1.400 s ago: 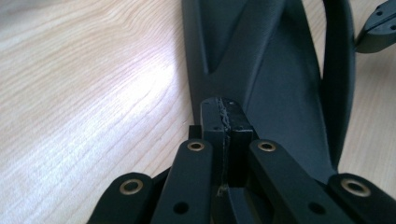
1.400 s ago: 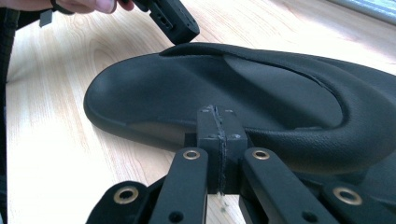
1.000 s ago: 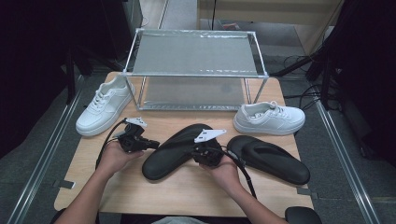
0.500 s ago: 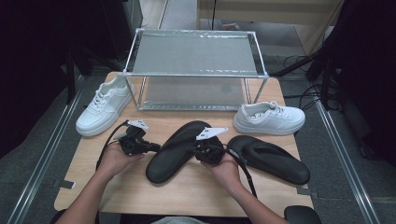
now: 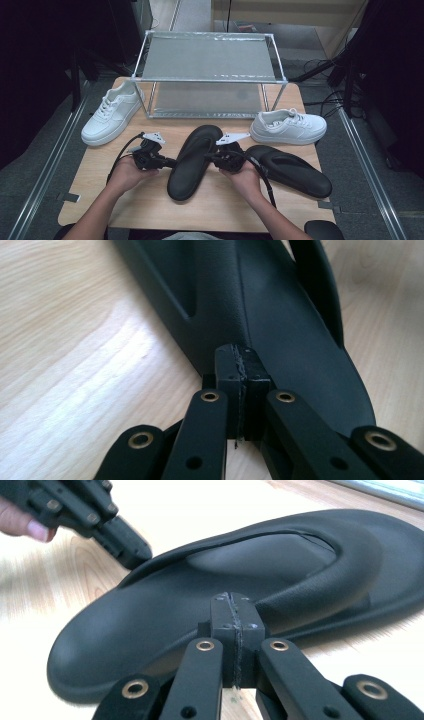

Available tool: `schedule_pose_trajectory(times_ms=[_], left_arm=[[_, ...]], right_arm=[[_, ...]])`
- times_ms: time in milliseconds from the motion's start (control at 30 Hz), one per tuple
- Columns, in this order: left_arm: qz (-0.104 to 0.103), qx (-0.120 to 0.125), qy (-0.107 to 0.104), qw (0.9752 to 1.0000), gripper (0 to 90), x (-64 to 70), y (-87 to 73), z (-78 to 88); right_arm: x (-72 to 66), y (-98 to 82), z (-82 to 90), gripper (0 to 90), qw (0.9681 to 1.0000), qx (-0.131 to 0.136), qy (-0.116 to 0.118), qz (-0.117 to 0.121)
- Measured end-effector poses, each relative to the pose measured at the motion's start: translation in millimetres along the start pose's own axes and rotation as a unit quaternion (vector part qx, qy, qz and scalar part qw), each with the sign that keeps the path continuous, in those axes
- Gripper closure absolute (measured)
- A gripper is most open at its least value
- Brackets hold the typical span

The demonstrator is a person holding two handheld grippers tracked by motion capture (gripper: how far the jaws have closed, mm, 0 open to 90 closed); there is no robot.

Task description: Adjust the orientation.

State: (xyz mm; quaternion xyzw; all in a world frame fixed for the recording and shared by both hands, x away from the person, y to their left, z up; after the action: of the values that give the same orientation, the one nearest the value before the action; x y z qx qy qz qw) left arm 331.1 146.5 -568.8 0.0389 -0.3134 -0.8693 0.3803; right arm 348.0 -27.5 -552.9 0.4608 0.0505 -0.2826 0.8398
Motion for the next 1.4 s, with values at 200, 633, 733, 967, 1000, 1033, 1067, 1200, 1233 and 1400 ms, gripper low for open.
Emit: schedule_pose_trajectory(times_ms=[200, 633, 733, 967, 1000, 1033, 1067, 1200, 1233, 1400], left_arm=[[-0.001, -0.003, -0.004, 1.0000, 90.0, 3.3, -0.2, -0.9], [0.000, -0.010, -0.012, 0.9999, 90.0, 8.1, -1.3, -0.8], [0.001, -0.012, -0.014, 0.9998, 90.0, 9.3, -1.1, -0.9], [0.004, -0.012, -0.025, 0.9996, 88.9, 8.9, -1.6, -1.1], [0.005, -0.010, -0.028, 0.9996, 88.9, 8.0, -1.4, -0.8], [0.009, -0.011, -0.029, 0.9995, 85.1, 7.3, -1.5, -0.2], [0.009, -0.014, -0.030, 0.9994, 83.8, 6.1, -2.1, 0.2], [0.005, -0.011, -0.027, 0.9996, 79.0, 3.7, -2.0, 2.9], [0.005, -0.004, -0.024, 0.9997, 78.1, 2.6, -0.9, 4.6], [0.007, 0.034, -0.033, 0.9989, 65.0, -0.4, 5.7, 15.4]], right_arm=[[5.3, 1.6, -0.6, 90.0, 0.9999, 0.003, 0.011, -0.010], [12.0, 8.2, -5.0, 90.0, 0.9998, -0.003, 0.016, -0.006], [16.2, 12.5, -7.5, 90.0, 0.9999, -0.003, 0.013, -0.005], [17.8, 13.7, -8.6, 90.0, 0.9999, -0.001, 0.015, -0.003], [17.8, 13.7, -8.6, 90.0, 0.9999, -0.001, 0.015, -0.003], [18.7, 13.9, -7.3, 88.9, 0.9999, -0.002, 0.010, 0.000], [19.3, 13.9, -6.3, 87.2, 0.9999, -0.002, 0.010, -0.003], [22.3, 13.9, -3.0, 79.4, 1.0000, -0.004, 0.006, -0.006], [22.0, 14.1, -2.3, 78.3, 0.9999, -0.003, 0.011, -0.007], [16.7, 16.0, 2.3, 69.5, 0.9999, -0.002, 0.012, 0.003]])
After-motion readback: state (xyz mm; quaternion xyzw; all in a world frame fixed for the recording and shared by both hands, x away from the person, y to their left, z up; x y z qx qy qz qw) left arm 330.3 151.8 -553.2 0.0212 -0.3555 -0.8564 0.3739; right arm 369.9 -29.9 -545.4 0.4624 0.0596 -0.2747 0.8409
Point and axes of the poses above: each handheld gripper's, and its own axes: z roughly backward along the jaws, y roughly out of its top, x roughly to its right, the point moved 8 cm from there along -z, roughly forward along the jaws, and after that the axes turned 10 degrees about y, right-handed, at the moved point
